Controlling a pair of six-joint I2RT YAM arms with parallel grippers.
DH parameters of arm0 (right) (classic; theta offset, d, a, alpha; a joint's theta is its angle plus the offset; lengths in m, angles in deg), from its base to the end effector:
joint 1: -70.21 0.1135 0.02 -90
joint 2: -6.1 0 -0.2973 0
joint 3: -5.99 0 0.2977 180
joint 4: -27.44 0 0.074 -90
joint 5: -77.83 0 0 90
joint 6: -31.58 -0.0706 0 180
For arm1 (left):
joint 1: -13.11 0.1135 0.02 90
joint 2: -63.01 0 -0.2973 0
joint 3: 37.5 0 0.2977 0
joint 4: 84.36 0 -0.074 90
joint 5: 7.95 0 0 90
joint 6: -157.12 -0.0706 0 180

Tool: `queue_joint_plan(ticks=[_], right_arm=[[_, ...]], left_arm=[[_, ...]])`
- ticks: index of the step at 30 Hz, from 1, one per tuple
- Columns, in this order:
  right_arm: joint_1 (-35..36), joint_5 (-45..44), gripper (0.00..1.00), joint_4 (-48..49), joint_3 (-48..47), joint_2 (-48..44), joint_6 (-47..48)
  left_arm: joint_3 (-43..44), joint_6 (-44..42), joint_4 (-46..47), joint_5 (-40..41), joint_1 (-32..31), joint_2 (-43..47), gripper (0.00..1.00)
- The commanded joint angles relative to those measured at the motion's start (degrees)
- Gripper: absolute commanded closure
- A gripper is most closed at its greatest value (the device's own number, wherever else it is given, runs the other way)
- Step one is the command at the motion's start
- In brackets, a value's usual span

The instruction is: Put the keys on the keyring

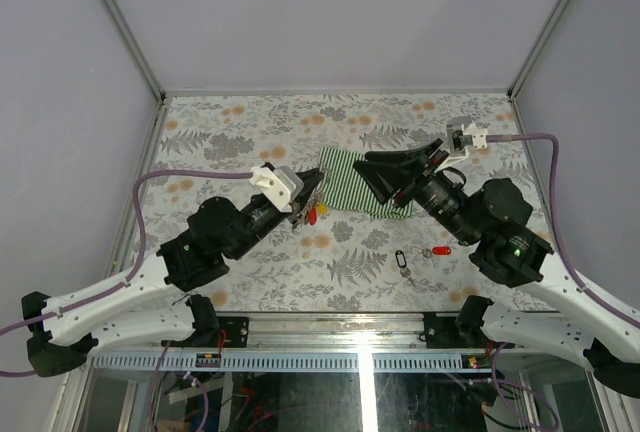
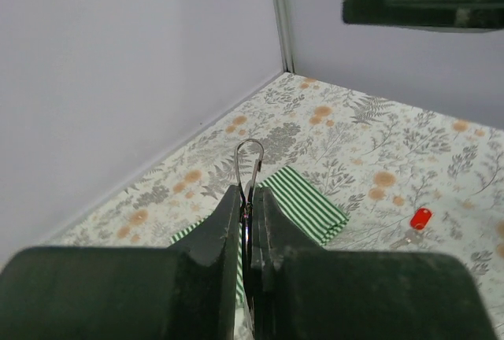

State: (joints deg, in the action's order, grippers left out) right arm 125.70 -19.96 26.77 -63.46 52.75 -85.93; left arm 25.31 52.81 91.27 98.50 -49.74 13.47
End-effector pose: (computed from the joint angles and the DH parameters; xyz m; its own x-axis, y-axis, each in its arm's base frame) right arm 0.1346 0.1789 0.4993 -0.1550 0.5824 -0.7980 -0.7596 0.4462 0.4732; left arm 0.1350 -0.2194 0.4300 0.2478 0.0363 -0.9681 0.6858 0.6993 0.2017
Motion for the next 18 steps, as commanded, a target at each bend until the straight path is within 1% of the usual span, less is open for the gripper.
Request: queue_joint_plan(ticks=[1, 3, 8, 13, 18], right_arm=[[0.2, 2.3, 0.50, -6.4, -3.8, 0.2, 4.8], [0.2, 3.1, 0.50, -7.9, -4.5, 0.7, 5.7], [0.2, 6.2, 0.50, -14.3, -9.6, 4.4, 6.3], [0.2, 8.6, 0.49, -18.7, -14.0, 7.6, 5.9], [0.2, 10.3, 0.55, -22.1, -16.3, 9.9, 5.5]], left_arm=[[-0.1, -11.6, 5.9, -6.4, 0.2, 1.6, 1.00], [0.4, -14.3, 3.7, -8.5, 0.2, 1.4, 1.00], [0.8, -16.3, 1.4, -13.7, 0.2, 1.1, 1.00], [1.1, -16.4, 0.8, -14.2, 0.2, 0.7, 1.00], [1.0, -16.2, 0.8, -14.5, 0.2, 0.6, 1.00]])
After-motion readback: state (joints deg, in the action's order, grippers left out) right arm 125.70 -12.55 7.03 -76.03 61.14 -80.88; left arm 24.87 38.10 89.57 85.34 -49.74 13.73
